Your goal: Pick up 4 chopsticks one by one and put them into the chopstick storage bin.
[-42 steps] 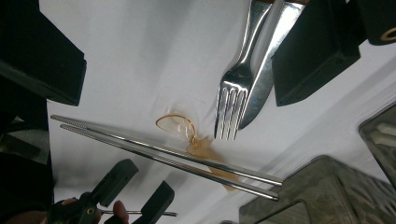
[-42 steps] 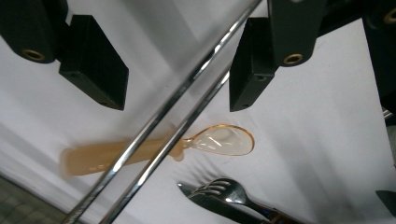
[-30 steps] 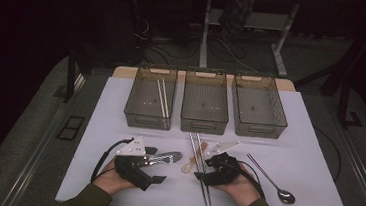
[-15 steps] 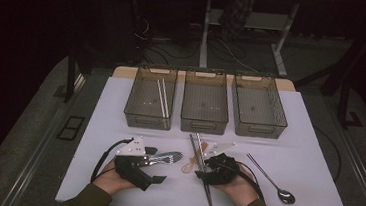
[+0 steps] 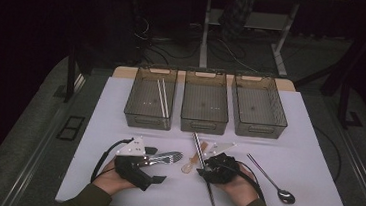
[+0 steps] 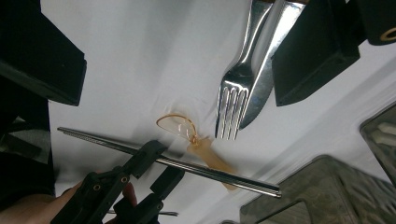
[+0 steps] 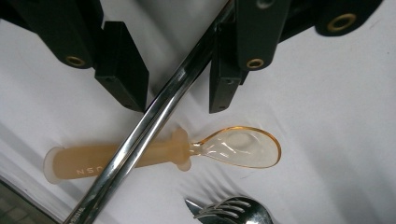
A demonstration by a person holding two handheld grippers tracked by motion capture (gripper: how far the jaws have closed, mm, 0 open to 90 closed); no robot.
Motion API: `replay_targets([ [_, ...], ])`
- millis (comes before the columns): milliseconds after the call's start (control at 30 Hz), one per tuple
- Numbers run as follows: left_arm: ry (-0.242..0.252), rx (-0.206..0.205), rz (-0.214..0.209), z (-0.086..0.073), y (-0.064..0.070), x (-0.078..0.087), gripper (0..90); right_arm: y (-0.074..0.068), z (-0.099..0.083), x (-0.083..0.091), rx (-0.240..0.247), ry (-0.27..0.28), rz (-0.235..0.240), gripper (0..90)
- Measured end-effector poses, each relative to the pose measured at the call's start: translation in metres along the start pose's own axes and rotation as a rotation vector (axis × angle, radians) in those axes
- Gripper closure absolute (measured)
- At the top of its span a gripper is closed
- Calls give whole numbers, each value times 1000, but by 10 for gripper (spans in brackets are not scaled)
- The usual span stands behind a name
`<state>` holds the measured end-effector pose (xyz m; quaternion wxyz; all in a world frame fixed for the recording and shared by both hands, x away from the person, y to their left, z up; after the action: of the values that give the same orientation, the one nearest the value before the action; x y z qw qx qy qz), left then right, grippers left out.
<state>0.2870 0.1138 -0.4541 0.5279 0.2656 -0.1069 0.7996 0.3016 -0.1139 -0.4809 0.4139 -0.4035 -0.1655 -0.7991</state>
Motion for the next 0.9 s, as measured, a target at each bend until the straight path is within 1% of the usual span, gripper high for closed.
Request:
replay_targets([
  [300, 0, -1, 0, 0, 0, 0, 19, 2, 0, 0, 7, -1, -4, 622],
  [467, 2, 0, -1, 0, 0, 0, 19, 3, 0, 1, 1, -2, -1, 642],
  [733, 0, -1, -3, 0, 1, 0, 19, 5, 0, 1, 12, -5, -2, 670],
  [900, 0, 0, -3, 0, 1, 0, 19, 7, -1, 2, 6, -6, 0, 700],
])
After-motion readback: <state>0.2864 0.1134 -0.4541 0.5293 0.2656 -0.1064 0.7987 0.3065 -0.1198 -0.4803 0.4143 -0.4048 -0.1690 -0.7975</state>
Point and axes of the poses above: each handheld gripper's, and its own axes: x roughly backward along the jaws, z roughly out of its top, y roughly to its right, the point moved 5 cm from there along -x, roughly forward along the jaws, and after that the axes turned 2 degrees about z, right-handed, at the moved point
